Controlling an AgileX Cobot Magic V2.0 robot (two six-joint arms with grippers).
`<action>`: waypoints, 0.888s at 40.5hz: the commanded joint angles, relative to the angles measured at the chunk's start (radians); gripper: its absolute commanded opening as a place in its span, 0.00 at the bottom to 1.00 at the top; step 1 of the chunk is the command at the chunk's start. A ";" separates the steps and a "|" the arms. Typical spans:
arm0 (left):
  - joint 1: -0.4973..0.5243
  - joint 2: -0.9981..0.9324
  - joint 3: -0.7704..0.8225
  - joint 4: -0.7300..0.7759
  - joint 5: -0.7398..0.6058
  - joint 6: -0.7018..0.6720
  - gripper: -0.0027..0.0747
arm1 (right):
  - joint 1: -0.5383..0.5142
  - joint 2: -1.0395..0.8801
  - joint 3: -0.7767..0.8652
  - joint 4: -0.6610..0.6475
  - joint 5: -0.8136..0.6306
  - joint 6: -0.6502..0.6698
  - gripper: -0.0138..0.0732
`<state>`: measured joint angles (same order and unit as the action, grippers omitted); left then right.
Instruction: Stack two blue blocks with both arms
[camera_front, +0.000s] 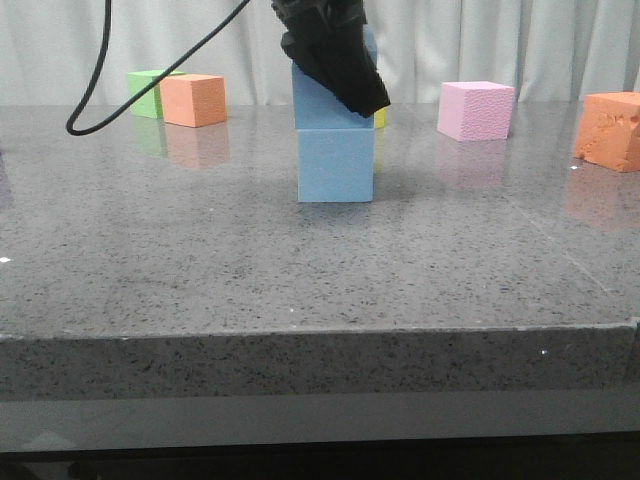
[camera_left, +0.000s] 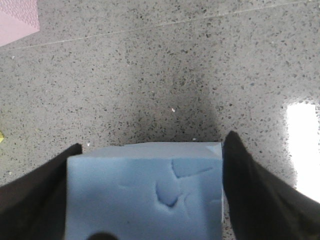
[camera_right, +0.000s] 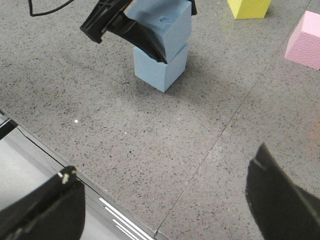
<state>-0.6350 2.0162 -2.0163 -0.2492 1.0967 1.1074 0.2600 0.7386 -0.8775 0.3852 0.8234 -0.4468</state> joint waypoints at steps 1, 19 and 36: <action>0.001 -0.053 -0.032 -0.028 -0.045 -0.001 0.75 | -0.008 -0.004 -0.023 0.031 -0.068 -0.008 0.91; 0.004 -0.206 -0.032 -0.020 -0.061 -0.229 0.75 | -0.008 -0.004 -0.023 0.031 -0.068 -0.008 0.91; 0.005 -0.416 -0.014 0.324 0.058 -0.981 0.75 | -0.008 -0.004 -0.023 0.031 -0.068 -0.008 0.91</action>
<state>-0.6341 1.6912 -2.0163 0.0353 1.1707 0.2384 0.2600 0.7386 -0.8775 0.3852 0.8234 -0.4468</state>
